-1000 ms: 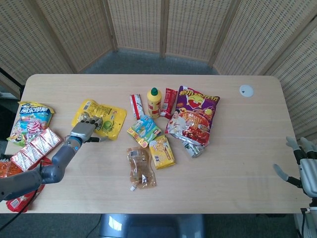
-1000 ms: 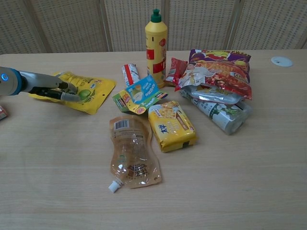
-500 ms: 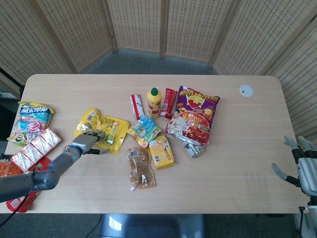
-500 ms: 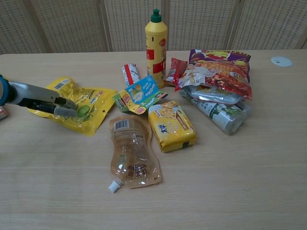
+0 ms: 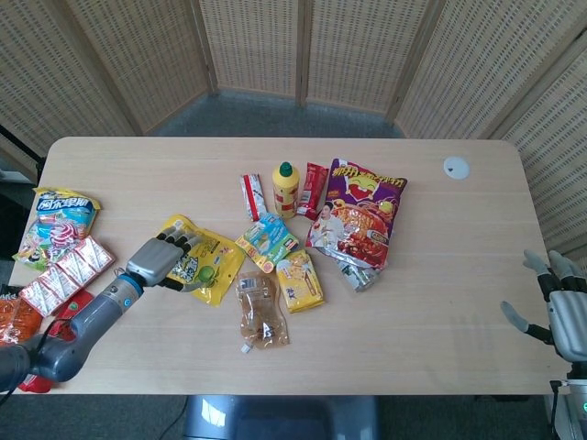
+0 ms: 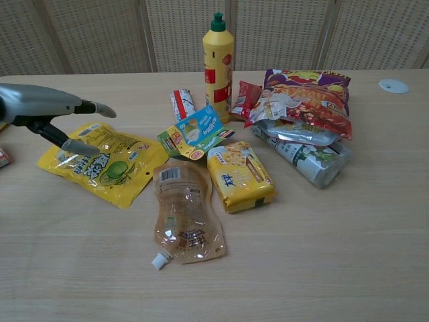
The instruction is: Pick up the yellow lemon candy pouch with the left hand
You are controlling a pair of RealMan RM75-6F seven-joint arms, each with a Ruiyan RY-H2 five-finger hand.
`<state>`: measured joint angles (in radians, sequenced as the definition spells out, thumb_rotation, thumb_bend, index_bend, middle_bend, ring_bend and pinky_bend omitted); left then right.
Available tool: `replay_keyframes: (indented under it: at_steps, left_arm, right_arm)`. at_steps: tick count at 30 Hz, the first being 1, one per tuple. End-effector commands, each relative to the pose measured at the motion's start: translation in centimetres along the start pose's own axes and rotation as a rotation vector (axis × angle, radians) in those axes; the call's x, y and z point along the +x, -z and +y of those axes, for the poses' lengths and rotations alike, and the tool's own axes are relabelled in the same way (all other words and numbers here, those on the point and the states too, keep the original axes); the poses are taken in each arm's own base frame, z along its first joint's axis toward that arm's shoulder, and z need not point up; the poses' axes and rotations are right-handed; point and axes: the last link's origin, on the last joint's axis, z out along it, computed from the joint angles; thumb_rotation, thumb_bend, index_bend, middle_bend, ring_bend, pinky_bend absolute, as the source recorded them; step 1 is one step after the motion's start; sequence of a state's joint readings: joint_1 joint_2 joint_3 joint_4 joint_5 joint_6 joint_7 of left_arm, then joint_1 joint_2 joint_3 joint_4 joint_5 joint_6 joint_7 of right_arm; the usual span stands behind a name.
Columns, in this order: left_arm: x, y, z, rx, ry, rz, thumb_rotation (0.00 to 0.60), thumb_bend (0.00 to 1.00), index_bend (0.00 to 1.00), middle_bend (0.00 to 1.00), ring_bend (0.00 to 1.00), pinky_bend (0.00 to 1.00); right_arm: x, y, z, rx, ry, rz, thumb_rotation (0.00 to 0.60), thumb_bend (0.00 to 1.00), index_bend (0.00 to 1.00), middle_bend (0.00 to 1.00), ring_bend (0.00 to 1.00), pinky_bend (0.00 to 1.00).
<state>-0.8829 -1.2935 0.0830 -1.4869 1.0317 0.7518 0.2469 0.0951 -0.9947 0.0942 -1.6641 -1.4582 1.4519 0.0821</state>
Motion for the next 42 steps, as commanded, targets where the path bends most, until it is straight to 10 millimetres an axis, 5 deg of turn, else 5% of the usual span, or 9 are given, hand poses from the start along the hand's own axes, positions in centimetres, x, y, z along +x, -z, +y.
replay_keyframes:
  at_steps: [1,8,18,37,40,42]
  left_arm:
    - [-0.4,-1.3,-0.4,-0.015,-0.097,0.023,0.324,0.24,0.0,0.0,0.0,0.0]
    - [-1.3,-2.9,-0.5,-0.04,-0.188,0.016,0.548,0.23,0.0,0.0,0.0,0.0]
    - [-2.2,-3.5,-0.3,-0.058,-0.227,-0.011,0.558,0.11,0.0,0.0,0.0,0.0]
    - [-3.6,-6.3,0.7,0.0,-0.245,-0.019,0.598,0.08,0.0,0.0,0.0,0.0]
    - [-3.9,-6.3,1.0,0.006,-0.221,-0.015,0.6,0.08,0.07,0.0,0.04,0.13]
    - [-3.9,-6.1,1.1,0.011,-0.214,-0.005,0.6,0.08,0.23,0.08,0.18,0.29]
  right_arm:
    - [0.1,0.1,0.1,-0.003,0.002,0.0,0.042,0.27,0.06,0.25,0.0,0.0]
    - [0.2,0.2,0.4,-0.011,0.004,0.003,0.042,0.27,0.06,0.25,0.0,0.0]
    - [0.2,0.1,0.6,-0.016,0.002,0.005,0.041,0.27,0.06,0.25,0.0,0.0]
    - [0.3,0.4,0.9,-0.033,0.003,0.003,0.042,0.27,0.06,0.25,0.0,0.0]
    - [0.4,0.4,0.9,-0.035,-0.003,0.008,0.041,0.27,0.06,0.25,0.0,0.0]
    - [0.4,0.5,0.9,-0.035,-0.004,0.008,0.043,0.27,0.06,0.25,0.0,0.0]
